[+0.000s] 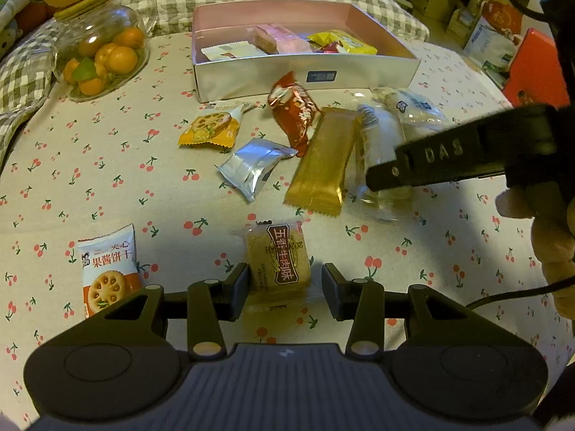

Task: Organize snacks
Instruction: 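Grasp the brown-labelled cake packet with the left tool while the right grasps the clear packet, then lift both held packets and carry them toward the silver box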

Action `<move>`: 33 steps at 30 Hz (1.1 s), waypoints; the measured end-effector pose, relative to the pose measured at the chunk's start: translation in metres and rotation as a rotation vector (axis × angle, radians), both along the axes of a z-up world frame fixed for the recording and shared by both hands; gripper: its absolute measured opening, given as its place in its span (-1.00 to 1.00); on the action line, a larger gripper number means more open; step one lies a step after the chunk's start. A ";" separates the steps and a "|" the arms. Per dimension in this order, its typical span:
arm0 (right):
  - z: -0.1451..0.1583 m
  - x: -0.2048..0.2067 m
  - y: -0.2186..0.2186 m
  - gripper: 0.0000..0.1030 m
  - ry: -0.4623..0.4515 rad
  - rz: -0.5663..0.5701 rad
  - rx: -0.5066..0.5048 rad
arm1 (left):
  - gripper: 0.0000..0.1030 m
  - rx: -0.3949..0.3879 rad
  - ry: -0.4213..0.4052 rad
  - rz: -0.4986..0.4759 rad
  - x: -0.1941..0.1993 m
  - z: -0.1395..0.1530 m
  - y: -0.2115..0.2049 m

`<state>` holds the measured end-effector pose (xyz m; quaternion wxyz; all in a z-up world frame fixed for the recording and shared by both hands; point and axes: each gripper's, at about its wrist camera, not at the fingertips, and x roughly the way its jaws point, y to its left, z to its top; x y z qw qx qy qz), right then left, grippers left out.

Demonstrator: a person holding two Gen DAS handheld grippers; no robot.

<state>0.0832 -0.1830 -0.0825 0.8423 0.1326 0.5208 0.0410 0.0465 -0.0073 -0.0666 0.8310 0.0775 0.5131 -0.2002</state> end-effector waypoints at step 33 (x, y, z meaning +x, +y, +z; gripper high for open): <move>0.004 -0.037 -0.010 -0.02 -0.042 0.225 -0.053 | 0.03 0.006 -0.071 -0.067 -0.012 -0.005 0.005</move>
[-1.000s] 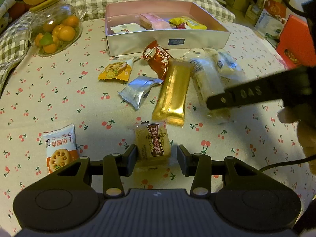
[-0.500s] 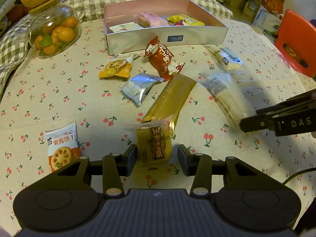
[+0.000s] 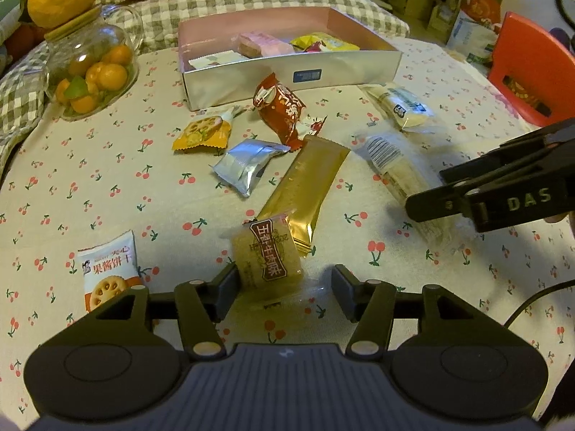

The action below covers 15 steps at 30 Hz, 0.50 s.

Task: Organize snacks
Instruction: 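Lift both held packets and carry them toward the silver box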

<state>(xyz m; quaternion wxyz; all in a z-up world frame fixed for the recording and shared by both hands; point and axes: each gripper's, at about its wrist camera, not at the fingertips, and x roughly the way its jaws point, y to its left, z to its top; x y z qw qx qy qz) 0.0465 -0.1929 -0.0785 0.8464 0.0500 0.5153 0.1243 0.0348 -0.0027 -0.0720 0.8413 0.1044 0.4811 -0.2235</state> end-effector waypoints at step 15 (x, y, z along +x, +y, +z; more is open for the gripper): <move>-0.006 0.003 0.016 -0.36 -0.020 -0.001 -0.118 | -0.16 -0.020 0.023 0.070 0.005 0.003 0.007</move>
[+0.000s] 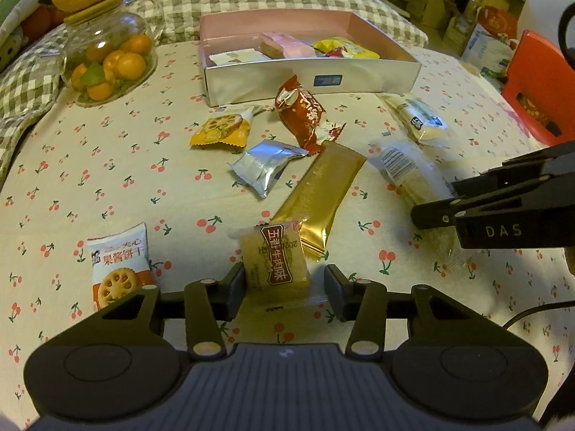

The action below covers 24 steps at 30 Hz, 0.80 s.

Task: Organize snacks
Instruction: 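Lift both held packets and carry them toward the silver box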

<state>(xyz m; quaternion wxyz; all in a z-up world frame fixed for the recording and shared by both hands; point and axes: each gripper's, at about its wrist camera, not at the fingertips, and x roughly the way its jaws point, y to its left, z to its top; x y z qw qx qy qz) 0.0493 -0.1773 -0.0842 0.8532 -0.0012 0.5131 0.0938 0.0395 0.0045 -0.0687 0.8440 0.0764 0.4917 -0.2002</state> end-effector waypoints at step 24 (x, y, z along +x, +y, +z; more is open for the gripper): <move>0.020 -0.001 -0.014 -0.58 0.056 -0.063 0.159 | -0.19 -0.083 0.032 0.076 0.006 0.021 0.013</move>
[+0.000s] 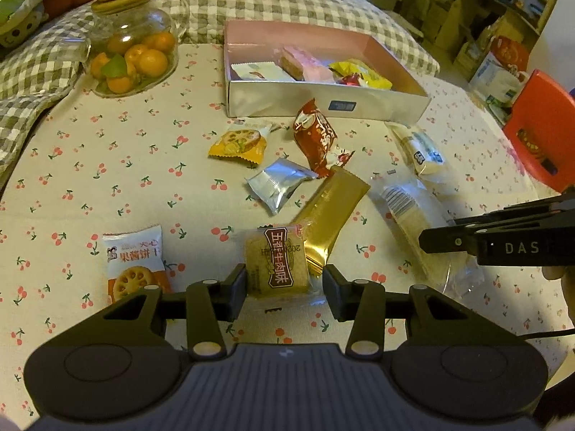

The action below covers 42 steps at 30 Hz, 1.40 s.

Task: Organize snacks
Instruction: 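Lift both held packets and carry them toward the silver box, then lower the cake packet into the box with the left tool while the right lowers the clear packet in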

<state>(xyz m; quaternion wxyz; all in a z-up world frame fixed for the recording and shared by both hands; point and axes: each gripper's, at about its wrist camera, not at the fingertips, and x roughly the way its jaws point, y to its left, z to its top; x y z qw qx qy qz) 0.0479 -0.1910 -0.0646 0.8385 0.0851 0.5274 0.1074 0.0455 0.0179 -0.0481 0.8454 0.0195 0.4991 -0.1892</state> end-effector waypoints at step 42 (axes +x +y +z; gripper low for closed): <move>0.064 0.041 -0.037 -0.59 -0.135 -0.164 0.265 | -0.20 -0.176 -0.094 0.128 0.058 0.050 0.004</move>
